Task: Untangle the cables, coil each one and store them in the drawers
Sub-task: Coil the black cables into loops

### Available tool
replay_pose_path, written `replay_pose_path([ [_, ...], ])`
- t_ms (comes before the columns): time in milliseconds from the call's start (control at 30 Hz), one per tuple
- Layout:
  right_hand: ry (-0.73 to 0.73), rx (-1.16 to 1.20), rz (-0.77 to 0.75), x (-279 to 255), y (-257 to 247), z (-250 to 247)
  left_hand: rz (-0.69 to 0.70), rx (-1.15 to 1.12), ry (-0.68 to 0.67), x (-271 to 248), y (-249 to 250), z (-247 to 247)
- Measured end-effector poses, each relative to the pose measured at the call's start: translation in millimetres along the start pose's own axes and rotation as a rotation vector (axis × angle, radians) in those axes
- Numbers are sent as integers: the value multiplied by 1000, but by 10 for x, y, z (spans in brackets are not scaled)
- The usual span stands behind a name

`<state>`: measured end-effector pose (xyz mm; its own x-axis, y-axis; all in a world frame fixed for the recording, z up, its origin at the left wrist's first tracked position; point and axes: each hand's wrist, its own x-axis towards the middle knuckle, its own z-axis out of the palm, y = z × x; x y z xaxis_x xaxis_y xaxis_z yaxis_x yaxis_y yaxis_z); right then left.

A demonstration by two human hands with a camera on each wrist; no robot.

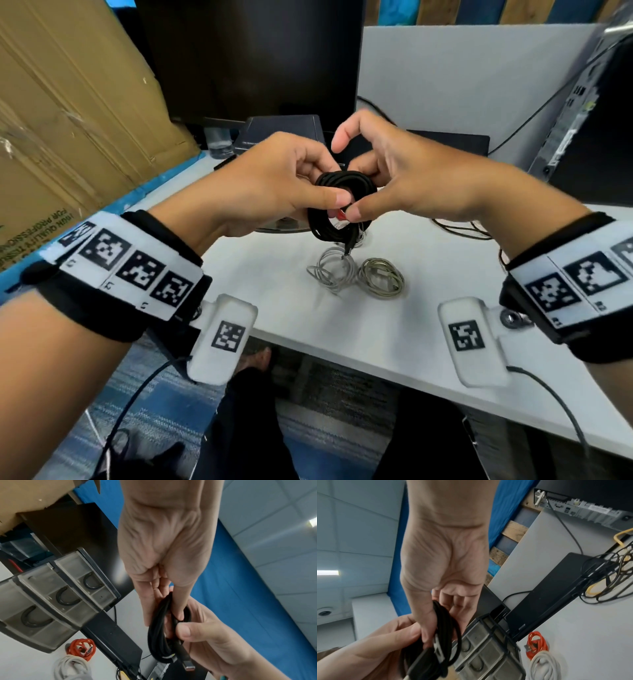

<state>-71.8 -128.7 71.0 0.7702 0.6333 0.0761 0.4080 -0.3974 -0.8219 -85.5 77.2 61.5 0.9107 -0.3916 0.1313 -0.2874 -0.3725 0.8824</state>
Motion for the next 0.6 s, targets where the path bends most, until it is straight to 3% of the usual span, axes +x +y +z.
replay_pose_path([
  [167, 9, -54, 43, 175, 69, -8, -34, 48, 55, 112, -68, 12],
  [333, 181, -17, -25, 333, 186, 133, -120, -99, 186, 188, -151, -21],
  [600, 156, 7, -23, 316, 235, 96, -184, -186, 69, 166, -221, -76],
])
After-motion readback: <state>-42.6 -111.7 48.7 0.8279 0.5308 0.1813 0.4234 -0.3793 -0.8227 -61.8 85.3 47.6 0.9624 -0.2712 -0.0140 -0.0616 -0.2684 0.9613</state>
